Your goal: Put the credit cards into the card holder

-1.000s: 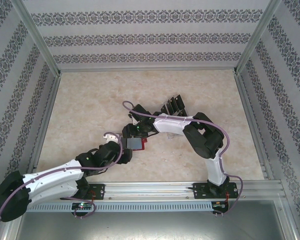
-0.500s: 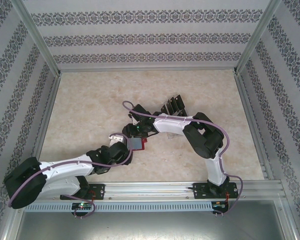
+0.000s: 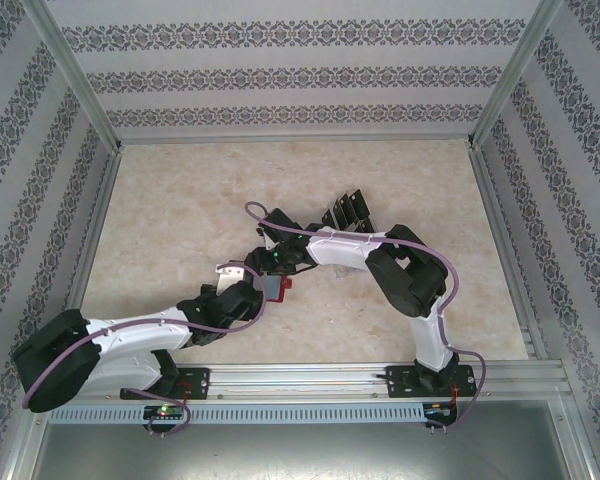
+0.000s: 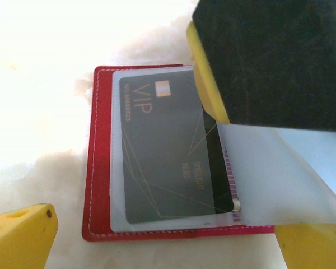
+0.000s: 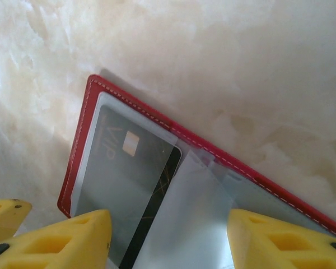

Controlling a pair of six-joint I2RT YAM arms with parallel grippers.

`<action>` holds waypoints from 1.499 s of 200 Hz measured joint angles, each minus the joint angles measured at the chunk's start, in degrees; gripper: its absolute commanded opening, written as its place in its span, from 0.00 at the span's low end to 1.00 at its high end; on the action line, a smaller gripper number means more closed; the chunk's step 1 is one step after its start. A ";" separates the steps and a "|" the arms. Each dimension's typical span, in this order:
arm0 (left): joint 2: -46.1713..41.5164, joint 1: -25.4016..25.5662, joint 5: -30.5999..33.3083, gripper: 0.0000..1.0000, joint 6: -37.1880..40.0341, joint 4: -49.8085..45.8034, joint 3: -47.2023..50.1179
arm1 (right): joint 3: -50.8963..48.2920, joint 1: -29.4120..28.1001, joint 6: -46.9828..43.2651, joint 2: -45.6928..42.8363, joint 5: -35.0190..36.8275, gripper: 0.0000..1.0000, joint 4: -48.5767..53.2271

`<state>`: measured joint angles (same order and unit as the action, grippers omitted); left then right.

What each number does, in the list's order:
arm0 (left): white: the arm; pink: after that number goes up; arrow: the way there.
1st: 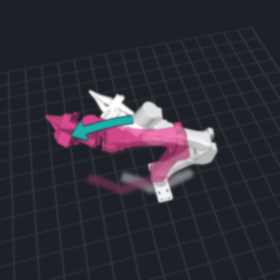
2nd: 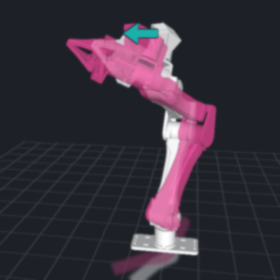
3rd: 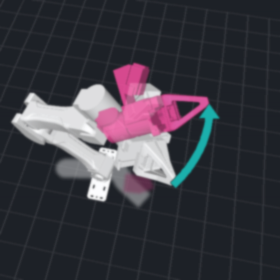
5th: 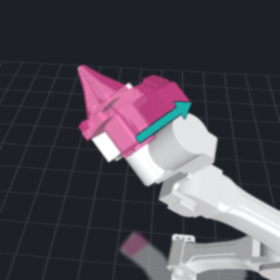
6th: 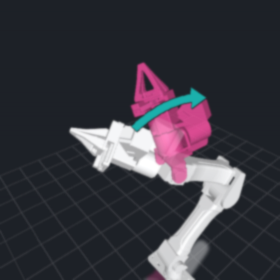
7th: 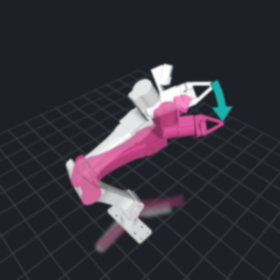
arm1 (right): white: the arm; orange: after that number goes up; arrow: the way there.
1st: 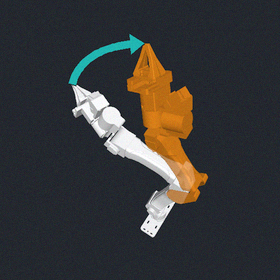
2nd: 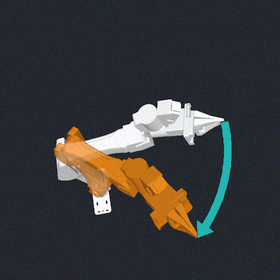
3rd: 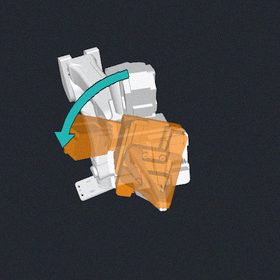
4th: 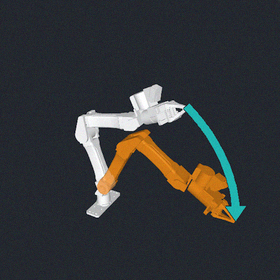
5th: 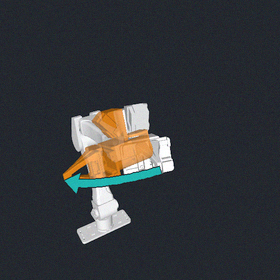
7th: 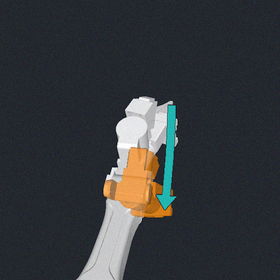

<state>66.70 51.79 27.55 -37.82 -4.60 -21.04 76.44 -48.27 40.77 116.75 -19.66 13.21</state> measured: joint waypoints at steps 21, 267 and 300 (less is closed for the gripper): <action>0.11 0.00 1.01 1.00 -0.15 0.83 0.00 | 0.00 0.00 0.02 0.00 -0.04 0.59 0.00; 3.41 -4.70 10.01 1.00 -13.60 -13.20 -2.99 | -10.43 -0.26 0.17 -13.05 13.79 0.64 4.02; 3.54 -7.76 7.34 1.00 -13.03 -14.58 -4.92 | -10.45 -0.37 -0.63 -12.70 15.06 0.62 5.22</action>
<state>70.24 44.03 34.89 -50.85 -19.18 -25.96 66.00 -48.64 40.14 104.05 -4.60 18.44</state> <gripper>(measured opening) 0.999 0.631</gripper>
